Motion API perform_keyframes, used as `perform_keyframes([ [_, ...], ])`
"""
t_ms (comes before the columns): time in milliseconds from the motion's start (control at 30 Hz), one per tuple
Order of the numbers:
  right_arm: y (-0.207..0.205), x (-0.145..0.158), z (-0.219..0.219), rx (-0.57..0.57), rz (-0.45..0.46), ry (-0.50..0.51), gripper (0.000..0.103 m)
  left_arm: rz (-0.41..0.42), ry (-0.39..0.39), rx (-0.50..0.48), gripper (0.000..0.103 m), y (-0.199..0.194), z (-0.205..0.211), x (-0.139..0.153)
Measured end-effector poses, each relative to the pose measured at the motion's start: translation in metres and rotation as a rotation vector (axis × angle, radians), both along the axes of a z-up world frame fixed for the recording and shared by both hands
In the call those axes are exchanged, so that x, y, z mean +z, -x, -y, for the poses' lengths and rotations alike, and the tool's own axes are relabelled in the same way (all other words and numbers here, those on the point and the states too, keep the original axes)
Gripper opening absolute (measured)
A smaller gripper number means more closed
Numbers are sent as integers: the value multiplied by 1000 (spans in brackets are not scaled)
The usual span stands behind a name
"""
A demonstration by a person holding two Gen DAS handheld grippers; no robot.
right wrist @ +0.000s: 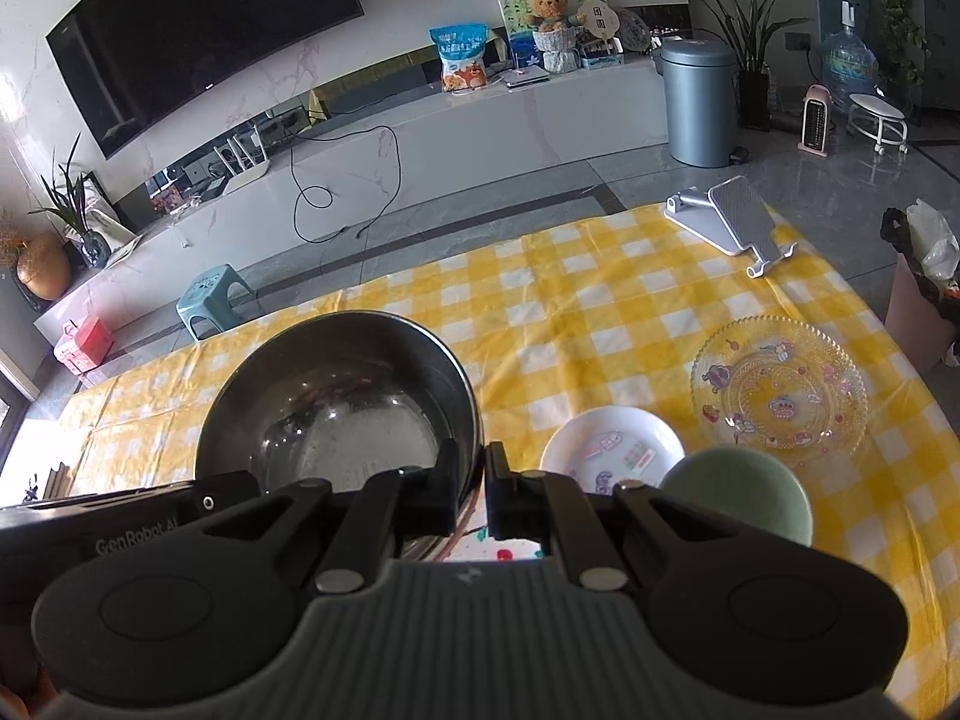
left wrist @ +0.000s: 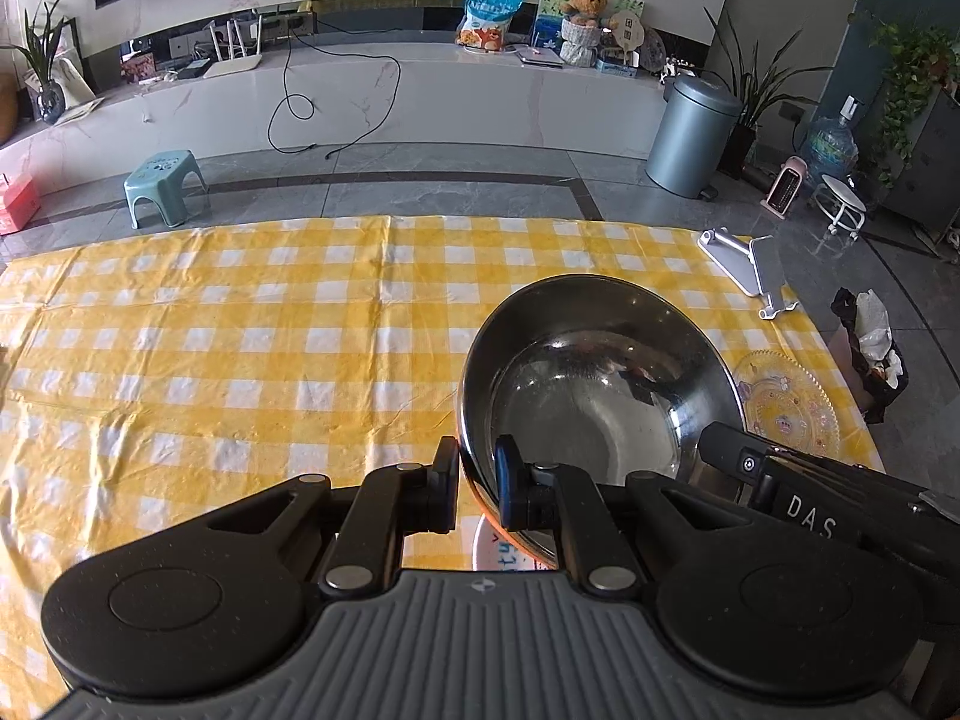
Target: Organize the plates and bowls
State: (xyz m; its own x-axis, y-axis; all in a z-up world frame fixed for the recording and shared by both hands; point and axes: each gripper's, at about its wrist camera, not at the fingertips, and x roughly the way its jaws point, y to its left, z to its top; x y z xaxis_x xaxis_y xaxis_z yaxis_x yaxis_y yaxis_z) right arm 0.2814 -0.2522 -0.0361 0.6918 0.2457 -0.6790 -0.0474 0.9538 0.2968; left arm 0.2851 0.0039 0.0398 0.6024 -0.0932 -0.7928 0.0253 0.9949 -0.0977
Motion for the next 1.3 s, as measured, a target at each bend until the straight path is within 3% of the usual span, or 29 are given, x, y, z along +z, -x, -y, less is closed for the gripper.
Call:
perform_keyframes([
  [267,67,12,-16,44,15,-36,6,-27,30,44,14,54,-27,10],
  [533,113,-3,-35,90,-29,-60,6,-91,61,84,14,94,-54,-4],
  [733,128,-18,-42,103,-63,-64,7,-153,99,92,14,106,-69,-23],
  [1300,120,-41,-54,111,-118,-46,6,-219,84,85,15,109,-76,-48],
])
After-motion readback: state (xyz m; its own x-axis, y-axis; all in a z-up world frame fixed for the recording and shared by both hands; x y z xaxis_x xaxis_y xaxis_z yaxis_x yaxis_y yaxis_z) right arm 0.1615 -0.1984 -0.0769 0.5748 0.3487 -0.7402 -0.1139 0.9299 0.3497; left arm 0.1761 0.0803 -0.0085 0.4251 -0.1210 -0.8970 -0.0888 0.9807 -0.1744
